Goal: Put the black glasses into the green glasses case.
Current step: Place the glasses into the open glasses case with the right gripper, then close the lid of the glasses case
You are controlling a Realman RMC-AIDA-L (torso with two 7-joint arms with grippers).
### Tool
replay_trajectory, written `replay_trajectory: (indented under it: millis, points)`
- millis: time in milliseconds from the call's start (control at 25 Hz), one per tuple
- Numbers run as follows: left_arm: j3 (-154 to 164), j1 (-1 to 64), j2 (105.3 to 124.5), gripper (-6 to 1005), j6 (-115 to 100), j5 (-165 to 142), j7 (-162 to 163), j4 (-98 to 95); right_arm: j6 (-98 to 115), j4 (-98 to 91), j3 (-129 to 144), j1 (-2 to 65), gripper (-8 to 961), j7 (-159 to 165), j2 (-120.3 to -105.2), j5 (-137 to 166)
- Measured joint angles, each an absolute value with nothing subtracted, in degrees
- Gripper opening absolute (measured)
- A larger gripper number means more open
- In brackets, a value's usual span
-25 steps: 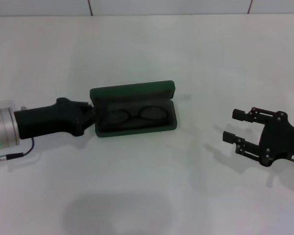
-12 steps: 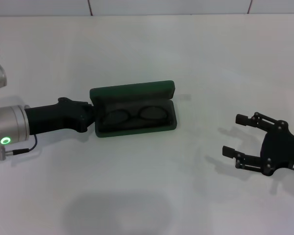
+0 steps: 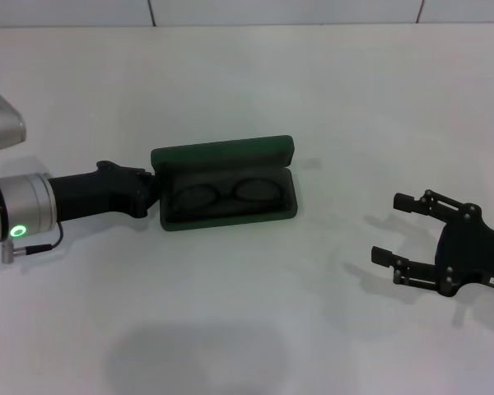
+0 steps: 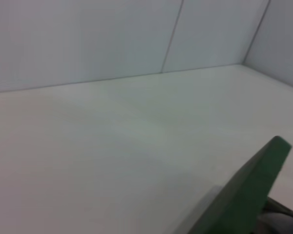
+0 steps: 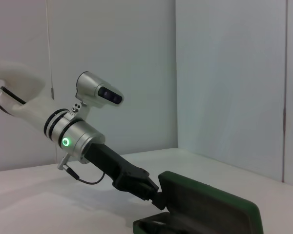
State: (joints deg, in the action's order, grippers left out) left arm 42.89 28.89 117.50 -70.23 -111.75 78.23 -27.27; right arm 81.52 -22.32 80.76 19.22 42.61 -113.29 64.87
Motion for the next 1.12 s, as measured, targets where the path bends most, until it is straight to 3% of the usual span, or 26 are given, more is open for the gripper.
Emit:
replay_trajectory:
  millis: [760,1120]
  points:
    - [42.4,30.2,117.89,52,-64.5,-109.6,77.3,-27.8,81.9,-22.3,80.6,18.8,811,42.6,-113.46,64.9]
    - [42.3,25.4,116.48,54,-74.8,-106.7,90.2,-34.2,82.4,-22.3,80.5,18.8,811,42.6,-113.03,64.9]
